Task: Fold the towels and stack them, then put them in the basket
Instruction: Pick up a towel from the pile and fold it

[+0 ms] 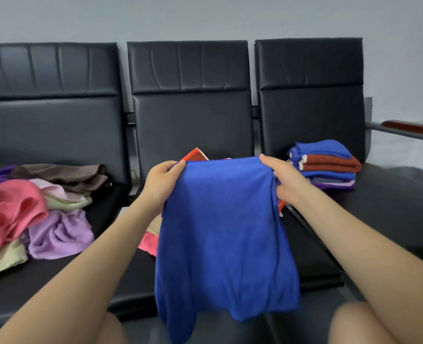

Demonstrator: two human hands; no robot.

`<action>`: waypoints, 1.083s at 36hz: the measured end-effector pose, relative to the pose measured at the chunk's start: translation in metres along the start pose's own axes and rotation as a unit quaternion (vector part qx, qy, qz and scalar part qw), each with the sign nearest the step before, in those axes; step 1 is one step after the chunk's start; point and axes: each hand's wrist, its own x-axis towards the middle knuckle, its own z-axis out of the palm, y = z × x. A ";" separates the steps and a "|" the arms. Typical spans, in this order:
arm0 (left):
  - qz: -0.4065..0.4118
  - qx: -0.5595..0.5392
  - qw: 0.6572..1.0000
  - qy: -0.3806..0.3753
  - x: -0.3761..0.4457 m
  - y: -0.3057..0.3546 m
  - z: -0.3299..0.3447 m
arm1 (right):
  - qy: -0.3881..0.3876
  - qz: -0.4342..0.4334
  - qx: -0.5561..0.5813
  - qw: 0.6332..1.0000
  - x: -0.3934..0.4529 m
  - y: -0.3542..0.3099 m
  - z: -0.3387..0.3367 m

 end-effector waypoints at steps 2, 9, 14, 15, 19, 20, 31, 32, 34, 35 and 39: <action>0.049 0.086 0.995 0.017 0.008 -0.014 -0.001 | 0.023 -0.020 -0.025 0.999 0.012 0.011 -0.004; 0.108 0.254 0.960 -0.048 0.029 -0.058 -0.007 | 0.111 -0.015 -0.049 0.992 0.042 0.043 -0.022; 0.081 0.251 0.963 -0.055 0.040 -0.076 -0.015 | 0.091 -0.023 -0.106 0.990 0.049 0.054 -0.028; 0.069 0.243 0.966 -0.053 0.042 -0.078 -0.016 | 0.083 -0.024 -0.114 0.990 0.051 0.055 -0.028; 0.012 0.164 0.986 -0.015 0.050 -0.081 -0.019 | 0.061 -0.023 -0.134 0.989 0.057 0.057 -0.023; 0.002 0.145 0.989 -0.003 0.051 -0.080 -0.019 | 0.060 -0.022 -0.140 0.988 0.059 0.057 -0.021; -0.007 0.110 0.992 0.065 0.063 -0.081 -0.013 | 0.079 0.000 -0.120 0.990 0.071 0.065 -0.008; -0.003 0.107 0.991 0.075 0.065 -0.080 -0.014 | 0.079 -0.004 -0.114 0.990 0.071 0.064 -0.007; 0.018 0.101 0.989 0.105 0.071 -0.076 -0.015 | 0.091 -0.015 -0.110 0.990 0.075 0.061 -0.005; 0.033 0.099 0.987 0.125 0.075 -0.073 -0.016 | 0.101 -0.021 -0.109 0.989 0.077 0.058 -0.003; 0.073 0.104 0.972 0.199 0.088 -0.063 -0.017 | 0.120 -0.072 -0.141 0.980 0.092 0.044 0.003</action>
